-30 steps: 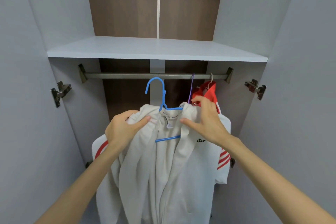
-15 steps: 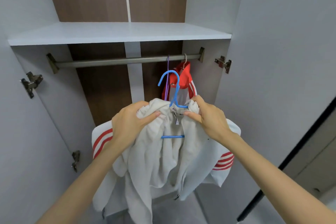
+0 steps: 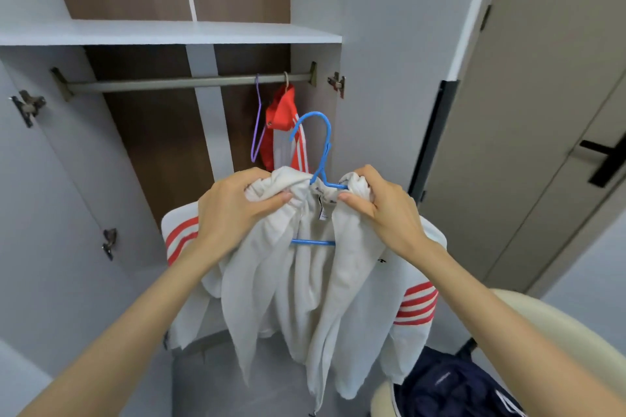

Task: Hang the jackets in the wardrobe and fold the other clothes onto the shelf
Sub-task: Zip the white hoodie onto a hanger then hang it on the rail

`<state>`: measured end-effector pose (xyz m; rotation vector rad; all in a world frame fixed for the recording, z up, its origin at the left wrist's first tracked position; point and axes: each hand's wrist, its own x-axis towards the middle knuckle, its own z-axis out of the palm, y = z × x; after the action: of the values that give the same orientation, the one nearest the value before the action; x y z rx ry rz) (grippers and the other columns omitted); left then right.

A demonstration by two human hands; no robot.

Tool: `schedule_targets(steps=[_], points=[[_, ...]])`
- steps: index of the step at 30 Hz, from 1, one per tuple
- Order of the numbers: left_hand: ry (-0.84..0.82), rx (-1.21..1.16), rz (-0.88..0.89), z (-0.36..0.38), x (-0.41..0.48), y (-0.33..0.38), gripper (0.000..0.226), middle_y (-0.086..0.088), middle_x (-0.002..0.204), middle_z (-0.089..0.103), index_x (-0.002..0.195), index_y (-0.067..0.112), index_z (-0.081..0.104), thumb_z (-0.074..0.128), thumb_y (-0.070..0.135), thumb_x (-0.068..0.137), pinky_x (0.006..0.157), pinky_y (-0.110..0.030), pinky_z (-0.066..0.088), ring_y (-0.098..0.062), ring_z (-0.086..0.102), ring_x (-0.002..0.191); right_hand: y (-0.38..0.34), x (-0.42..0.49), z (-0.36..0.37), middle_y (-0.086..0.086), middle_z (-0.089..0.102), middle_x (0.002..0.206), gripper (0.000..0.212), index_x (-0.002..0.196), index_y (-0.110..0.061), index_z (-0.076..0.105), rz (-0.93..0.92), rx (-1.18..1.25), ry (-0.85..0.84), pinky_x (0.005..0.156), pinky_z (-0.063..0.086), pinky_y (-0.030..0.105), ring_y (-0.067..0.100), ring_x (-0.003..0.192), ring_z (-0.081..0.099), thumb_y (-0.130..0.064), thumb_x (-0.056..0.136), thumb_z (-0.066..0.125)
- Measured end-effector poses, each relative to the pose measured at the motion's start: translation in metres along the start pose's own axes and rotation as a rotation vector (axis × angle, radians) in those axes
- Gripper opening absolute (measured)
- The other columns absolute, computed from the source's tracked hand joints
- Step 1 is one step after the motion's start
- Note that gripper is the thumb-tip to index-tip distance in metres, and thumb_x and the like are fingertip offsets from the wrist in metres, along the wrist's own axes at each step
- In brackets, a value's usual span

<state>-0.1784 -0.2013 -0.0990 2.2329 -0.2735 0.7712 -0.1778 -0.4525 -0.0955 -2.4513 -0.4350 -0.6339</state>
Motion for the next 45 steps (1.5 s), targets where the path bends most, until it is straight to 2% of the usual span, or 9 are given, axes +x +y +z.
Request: schedule_targets(steps=[6,16,19,22,25,29,32,37,45], points=[[-0.066,-0.070,0.082,0.028,-0.048,0.077,0.035,0.031,0.080,0.063,0.088,0.042,0.063,0.062,0.072,0.072,0.058,-0.020,0.043,0.008,0.057,0.084,0.026,-0.079,-0.075,-0.012,0.050,0.060,0.056,0.099,-0.032,0.051,0.101,-0.034,0.057,0.054,0.034,0.025,0.005,0.061,0.050,-0.079,0.074,0.034],[-0.362,-0.199,0.222,0.092,-0.120,0.158,0.043,0.017,0.082,0.066,0.093,0.035,0.067,0.063,0.070,0.069,0.062,-0.029,0.045,-0.007,0.059,0.078,0.055,-0.212,-0.161,-0.015,0.057,0.066,0.030,0.089,-0.036,0.054,0.367,-0.098,0.117,0.055,0.035,0.027,0.006,0.066,0.052,-0.065,0.083,0.055],[-0.398,-0.249,0.235,0.098,-0.148,0.174,0.039,0.020,0.078,0.064,0.090,0.037,0.066,0.069,0.067,0.066,0.059,-0.015,0.035,-0.005,0.055,0.076,0.046,-0.254,-0.176,-0.018,0.059,0.071,0.034,0.086,-0.041,0.054,0.420,-0.096,0.150,0.055,0.037,0.029,0.005,0.069,0.053,-0.074,0.078,0.052],[-0.438,-0.317,0.249,0.096,-0.174,0.186,0.041,0.020,0.088,0.064,0.094,0.040,0.062,0.068,0.066,0.064,0.063,-0.022,0.041,-0.005,0.055,0.078,0.032,-0.291,-0.186,-0.011,0.061,0.072,0.044,0.090,-0.036,0.057,0.464,-0.094,0.174,0.058,0.040,0.030,0.010,0.071,0.054,-0.076,0.074,0.047],[-0.479,-0.369,0.279,0.089,-0.193,0.196,0.046,0.022,0.089,0.063,0.094,0.038,0.062,0.067,0.070,0.062,0.063,-0.029,0.043,-0.004,0.055,0.075,0.017,-0.322,-0.193,-0.014,0.058,0.067,0.032,0.080,-0.040,0.054,0.505,-0.110,0.203,0.054,0.035,0.020,0.006,0.065,0.051,-0.072,0.077,0.055],[-0.507,-0.453,0.325,0.081,-0.206,0.213,0.051,0.026,0.073,0.062,0.089,0.036,0.069,0.064,0.077,0.060,0.061,-0.025,0.042,-0.001,0.054,0.072,0.000,-0.350,-0.207,-0.003,0.059,0.067,0.035,0.084,-0.030,0.060,0.558,-0.122,0.253,0.058,0.040,0.033,0.012,0.064,0.048,-0.064,0.079,0.055],[-0.495,-0.468,0.341,0.082,-0.205,0.226,0.049,0.027,0.073,0.062,0.088,0.037,0.068,0.065,0.077,0.059,0.059,-0.019,0.038,0.002,0.054,0.071,-0.004,-0.356,-0.218,-0.006,0.059,0.066,0.022,0.080,-0.033,0.059,0.565,-0.115,0.288,0.059,0.041,0.034,0.011,0.063,0.049,-0.055,0.084,0.063],[-0.548,-0.410,0.312,0.110,-0.202,0.235,0.050,0.022,0.075,0.062,0.087,0.037,0.065,0.063,0.080,0.060,0.058,-0.025,0.038,0.003,0.054,0.072,0.023,-0.356,-0.219,-0.007,0.059,0.065,0.025,0.083,-0.032,0.059,0.645,-0.157,0.288,0.058,0.041,0.034,0.010,0.065,0.053,-0.057,0.083,0.060],[-0.804,-0.356,0.244,0.242,-0.209,0.204,0.037,0.006,0.097,0.063,0.106,0.021,0.067,0.077,0.040,0.077,0.067,-0.020,0.035,-0.012,0.055,0.087,0.148,-0.357,-0.183,-0.003,0.052,0.060,0.041,0.086,-0.016,0.059,0.769,-0.138,0.111,0.051,0.032,0.019,0.006,0.063,0.051,-0.058,0.085,0.058]])
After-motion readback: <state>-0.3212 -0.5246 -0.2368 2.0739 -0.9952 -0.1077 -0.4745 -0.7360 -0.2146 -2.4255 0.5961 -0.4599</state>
